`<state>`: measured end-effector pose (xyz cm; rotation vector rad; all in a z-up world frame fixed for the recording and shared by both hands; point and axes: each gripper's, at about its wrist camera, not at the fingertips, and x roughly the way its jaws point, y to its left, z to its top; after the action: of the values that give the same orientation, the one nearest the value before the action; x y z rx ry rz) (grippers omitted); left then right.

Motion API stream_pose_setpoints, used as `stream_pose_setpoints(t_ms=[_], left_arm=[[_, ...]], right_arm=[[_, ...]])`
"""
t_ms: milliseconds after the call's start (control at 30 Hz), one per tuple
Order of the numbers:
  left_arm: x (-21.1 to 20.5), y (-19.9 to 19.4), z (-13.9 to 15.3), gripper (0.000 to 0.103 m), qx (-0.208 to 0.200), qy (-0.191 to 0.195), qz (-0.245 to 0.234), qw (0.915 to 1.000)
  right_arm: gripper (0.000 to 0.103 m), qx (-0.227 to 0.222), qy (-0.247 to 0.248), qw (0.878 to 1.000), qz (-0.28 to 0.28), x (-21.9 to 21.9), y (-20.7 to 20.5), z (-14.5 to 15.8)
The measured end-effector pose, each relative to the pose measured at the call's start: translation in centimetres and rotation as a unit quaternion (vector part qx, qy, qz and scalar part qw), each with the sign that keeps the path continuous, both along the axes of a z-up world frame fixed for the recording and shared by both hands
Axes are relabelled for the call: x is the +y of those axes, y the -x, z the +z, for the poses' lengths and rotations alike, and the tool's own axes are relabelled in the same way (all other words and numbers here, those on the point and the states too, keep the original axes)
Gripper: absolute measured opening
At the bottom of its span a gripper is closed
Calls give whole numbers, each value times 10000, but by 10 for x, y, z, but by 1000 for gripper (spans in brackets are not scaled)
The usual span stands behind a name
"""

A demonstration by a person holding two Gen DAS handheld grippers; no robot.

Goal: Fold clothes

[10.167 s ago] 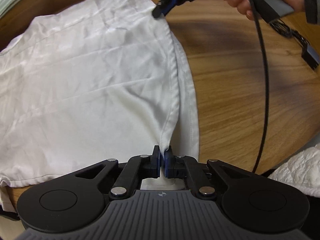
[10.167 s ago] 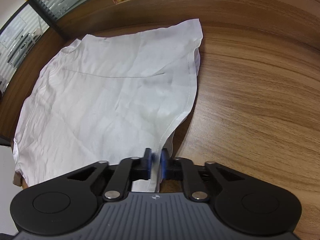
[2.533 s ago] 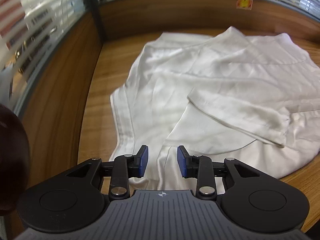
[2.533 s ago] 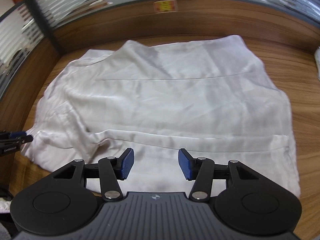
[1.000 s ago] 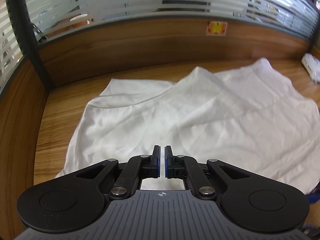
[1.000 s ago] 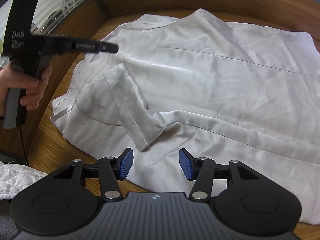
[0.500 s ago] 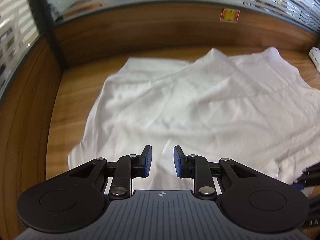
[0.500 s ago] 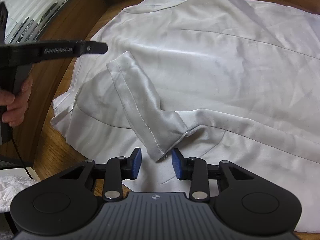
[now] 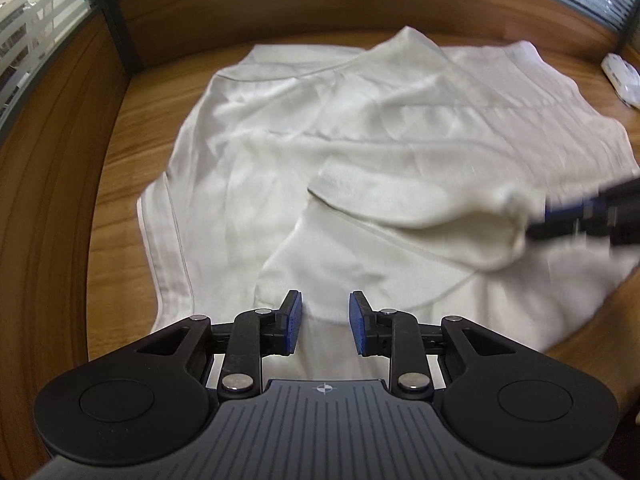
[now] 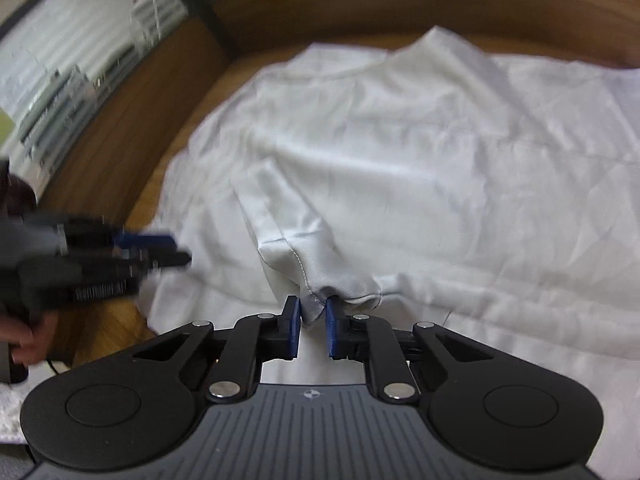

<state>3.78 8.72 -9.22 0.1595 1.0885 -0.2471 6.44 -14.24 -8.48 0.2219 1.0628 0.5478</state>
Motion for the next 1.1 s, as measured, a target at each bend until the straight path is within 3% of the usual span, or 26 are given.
stream_pose_setpoints(t_ms=[100,233,300,367,533,667,767,900,1000,1100], left_arm=[[0,2,-4,30,56,-49,-64,10000],[0,0,-10,30,104,-149,-119,9998],[2,0,-14,30,144,-214,-106,9996],[4,0,-16,31,164,-266,-81,9995],[10,5,-15,31,78,-330,70,9994],[14,9,-17,31,119,-312,178,9993],[15,13,-16,31,141,-329,195,9992],[18,20,-16,31,198,-373,250,9988],[23,27,-14,31,242,-407,396,9981],[28,31,-7,31,38,-318,519,9981]], right_arm=[[16,-165,-102,9993,-333,-10,-11,6],[20,-213,329,9950,-914,-19,-35,3],[39,-345,841,9888,-1187,-19,-44,4],[45,-478,1190,9840,-1240,-20,-47,7],[49,-595,1345,9849,-911,-21,-42,15],[49,-645,1047,9913,-479,-13,-36,22],[49,-551,595,9964,236,3,-34,23],[49,-362,326,9940,974,29,-35,19],[49,-206,319,9908,1298,45,-39,11],[49,-144,388,9890,1419,57,-43,5]])
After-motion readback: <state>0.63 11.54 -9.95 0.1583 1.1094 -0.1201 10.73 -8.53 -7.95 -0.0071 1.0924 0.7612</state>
